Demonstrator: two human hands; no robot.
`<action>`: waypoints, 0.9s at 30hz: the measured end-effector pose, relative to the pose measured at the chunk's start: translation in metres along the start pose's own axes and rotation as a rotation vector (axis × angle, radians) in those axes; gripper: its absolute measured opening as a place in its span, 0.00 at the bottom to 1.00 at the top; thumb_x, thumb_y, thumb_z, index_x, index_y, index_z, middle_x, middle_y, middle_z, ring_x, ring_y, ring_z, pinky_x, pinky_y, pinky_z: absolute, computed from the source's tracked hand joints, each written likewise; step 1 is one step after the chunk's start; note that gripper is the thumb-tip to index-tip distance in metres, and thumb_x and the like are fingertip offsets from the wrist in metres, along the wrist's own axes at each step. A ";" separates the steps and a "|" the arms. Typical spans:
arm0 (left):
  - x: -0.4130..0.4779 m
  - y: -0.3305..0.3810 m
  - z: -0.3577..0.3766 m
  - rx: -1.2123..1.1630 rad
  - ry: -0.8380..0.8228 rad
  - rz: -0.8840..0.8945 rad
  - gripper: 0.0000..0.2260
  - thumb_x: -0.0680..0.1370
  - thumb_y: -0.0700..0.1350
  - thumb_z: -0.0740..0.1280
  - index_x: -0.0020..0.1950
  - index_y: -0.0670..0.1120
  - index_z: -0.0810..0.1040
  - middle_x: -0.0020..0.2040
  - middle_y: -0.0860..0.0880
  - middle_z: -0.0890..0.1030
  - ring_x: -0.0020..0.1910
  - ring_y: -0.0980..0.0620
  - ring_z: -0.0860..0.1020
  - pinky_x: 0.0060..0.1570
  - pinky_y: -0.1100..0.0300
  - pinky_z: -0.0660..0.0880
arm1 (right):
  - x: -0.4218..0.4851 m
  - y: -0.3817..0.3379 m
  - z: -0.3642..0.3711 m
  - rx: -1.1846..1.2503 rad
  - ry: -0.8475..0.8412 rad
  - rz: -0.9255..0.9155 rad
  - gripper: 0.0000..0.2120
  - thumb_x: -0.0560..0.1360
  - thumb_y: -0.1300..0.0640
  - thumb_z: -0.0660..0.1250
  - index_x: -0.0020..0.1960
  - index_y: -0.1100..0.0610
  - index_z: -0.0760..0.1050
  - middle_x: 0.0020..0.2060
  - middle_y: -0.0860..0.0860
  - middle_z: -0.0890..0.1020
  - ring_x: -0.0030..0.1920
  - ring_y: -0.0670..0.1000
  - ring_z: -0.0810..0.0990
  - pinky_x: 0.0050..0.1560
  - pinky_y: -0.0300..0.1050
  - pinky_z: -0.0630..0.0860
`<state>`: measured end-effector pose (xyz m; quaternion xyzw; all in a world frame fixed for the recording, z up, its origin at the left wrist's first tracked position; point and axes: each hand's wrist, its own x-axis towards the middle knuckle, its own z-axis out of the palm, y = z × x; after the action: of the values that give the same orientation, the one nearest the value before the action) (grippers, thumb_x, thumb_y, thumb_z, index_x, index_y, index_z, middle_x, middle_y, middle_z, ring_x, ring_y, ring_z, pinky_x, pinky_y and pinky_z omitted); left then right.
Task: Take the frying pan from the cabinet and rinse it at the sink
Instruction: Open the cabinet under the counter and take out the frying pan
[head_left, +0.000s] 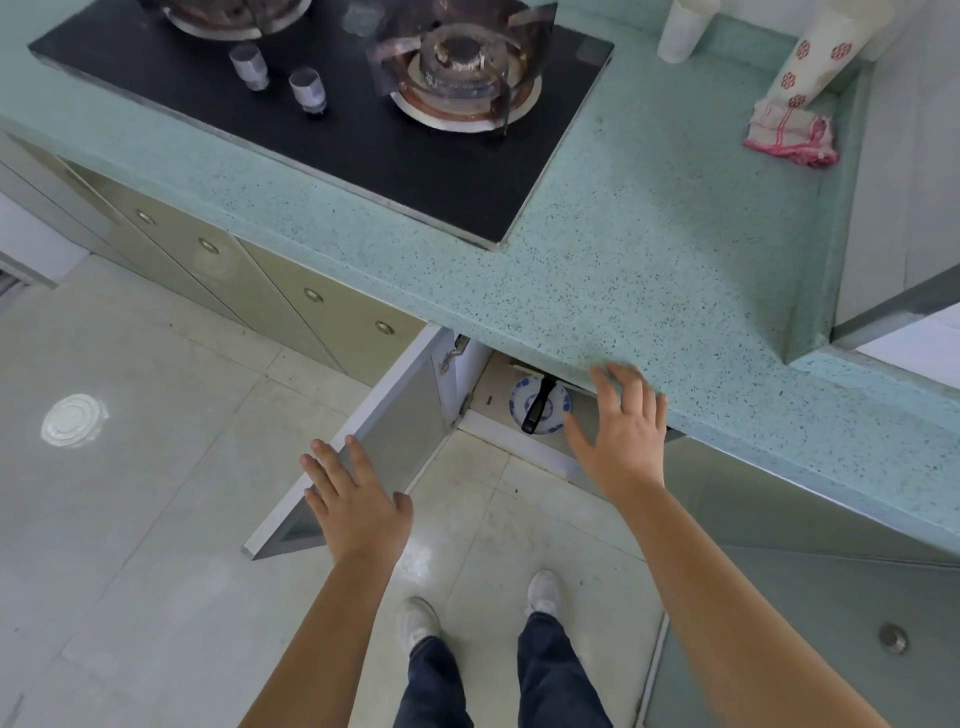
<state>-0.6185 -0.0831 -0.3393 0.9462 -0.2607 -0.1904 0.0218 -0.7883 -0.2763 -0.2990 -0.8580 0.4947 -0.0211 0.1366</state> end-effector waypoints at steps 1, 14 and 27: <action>0.002 0.002 0.001 -0.013 0.015 0.027 0.37 0.75 0.48 0.63 0.75 0.39 0.45 0.76 0.34 0.43 0.74 0.35 0.41 0.72 0.42 0.49 | 0.000 0.000 0.002 -0.004 0.008 -0.011 0.29 0.74 0.46 0.62 0.71 0.57 0.61 0.71 0.56 0.64 0.73 0.57 0.58 0.73 0.60 0.52; 0.043 0.043 0.074 -0.169 0.090 0.402 0.28 0.74 0.37 0.65 0.72 0.38 0.60 0.74 0.37 0.62 0.74 0.39 0.57 0.68 0.45 0.49 | -0.018 0.002 0.133 0.172 -0.049 -0.151 0.26 0.72 0.55 0.68 0.67 0.62 0.68 0.64 0.59 0.74 0.65 0.61 0.71 0.67 0.60 0.66; 0.145 0.096 0.277 -0.361 0.085 0.468 0.24 0.77 0.41 0.59 0.73 0.43 0.60 0.75 0.45 0.61 0.73 0.47 0.59 0.72 0.51 0.57 | 0.076 0.107 0.330 0.239 -0.036 0.001 0.22 0.76 0.54 0.62 0.68 0.59 0.64 0.65 0.55 0.72 0.66 0.54 0.68 0.63 0.52 0.69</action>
<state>-0.6534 -0.2225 -0.6331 0.8483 -0.4327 -0.1837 0.2438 -0.7833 -0.3213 -0.6514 -0.8358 0.4863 -0.0643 0.2468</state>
